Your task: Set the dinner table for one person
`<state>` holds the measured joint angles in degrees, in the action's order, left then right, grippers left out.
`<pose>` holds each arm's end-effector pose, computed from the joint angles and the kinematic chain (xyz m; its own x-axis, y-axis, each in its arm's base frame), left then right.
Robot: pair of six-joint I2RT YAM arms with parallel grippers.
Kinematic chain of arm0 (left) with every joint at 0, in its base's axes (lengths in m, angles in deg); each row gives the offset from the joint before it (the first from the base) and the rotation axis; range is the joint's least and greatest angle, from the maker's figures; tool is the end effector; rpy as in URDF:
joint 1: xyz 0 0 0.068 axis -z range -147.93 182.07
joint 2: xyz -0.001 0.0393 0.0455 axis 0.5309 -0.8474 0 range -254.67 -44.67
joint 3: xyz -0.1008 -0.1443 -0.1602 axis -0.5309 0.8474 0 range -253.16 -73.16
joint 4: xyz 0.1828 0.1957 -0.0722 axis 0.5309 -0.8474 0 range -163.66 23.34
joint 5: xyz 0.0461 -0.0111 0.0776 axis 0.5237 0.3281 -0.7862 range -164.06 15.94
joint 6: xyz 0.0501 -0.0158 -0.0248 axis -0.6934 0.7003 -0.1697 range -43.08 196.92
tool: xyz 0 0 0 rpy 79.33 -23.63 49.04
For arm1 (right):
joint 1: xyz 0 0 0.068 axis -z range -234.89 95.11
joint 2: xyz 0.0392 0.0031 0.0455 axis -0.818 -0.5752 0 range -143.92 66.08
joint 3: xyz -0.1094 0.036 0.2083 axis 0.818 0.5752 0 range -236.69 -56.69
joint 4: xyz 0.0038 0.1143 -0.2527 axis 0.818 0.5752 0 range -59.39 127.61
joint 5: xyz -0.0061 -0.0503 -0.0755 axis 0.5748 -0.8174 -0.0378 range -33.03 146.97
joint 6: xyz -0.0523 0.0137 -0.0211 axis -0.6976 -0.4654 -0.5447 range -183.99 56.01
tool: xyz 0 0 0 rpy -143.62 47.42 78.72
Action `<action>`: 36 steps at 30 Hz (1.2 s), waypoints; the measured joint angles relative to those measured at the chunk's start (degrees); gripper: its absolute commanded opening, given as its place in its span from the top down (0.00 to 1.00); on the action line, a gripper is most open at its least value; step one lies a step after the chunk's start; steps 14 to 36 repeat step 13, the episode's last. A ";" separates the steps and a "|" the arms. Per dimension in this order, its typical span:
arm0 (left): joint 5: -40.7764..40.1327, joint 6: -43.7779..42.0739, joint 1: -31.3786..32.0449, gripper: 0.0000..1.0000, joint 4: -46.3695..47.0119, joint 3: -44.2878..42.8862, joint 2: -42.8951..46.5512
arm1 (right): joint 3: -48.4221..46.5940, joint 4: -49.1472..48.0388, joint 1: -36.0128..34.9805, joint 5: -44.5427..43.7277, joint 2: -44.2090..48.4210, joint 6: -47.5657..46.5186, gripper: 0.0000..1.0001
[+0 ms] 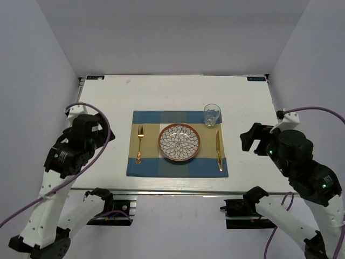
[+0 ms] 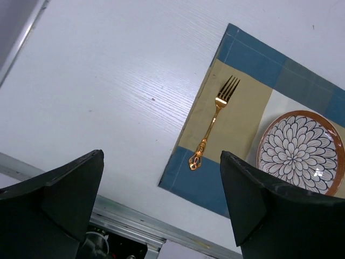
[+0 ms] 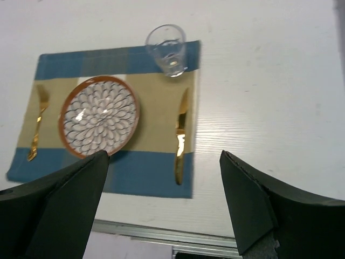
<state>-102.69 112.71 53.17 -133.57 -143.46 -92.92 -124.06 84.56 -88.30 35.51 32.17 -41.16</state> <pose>0.1628 -0.0415 0.3594 -0.5333 -0.3445 -0.7726 -0.3854 0.9120 -0.1406 0.1102 0.0544 0.3956 -0.3573 0.1969 -0.9130 -0.0953 0.9647 0.2454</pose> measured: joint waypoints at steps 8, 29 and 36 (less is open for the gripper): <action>-2.71 1.16 0.00 0.02 -7.91 -5.55 8.26 | -15.37 12.04 0.00 -12.96 -1.01 -2.38 0.11; -3.58 1.33 0.07 0.02 -9.44 -8.90 10.25 | -19.12 15.10 0.00 -15.78 0.50 -3.19 0.11; -3.58 1.33 0.07 0.02 -9.44 -8.90 10.25 | -19.12 15.10 0.00 -15.78 0.50 -3.19 0.11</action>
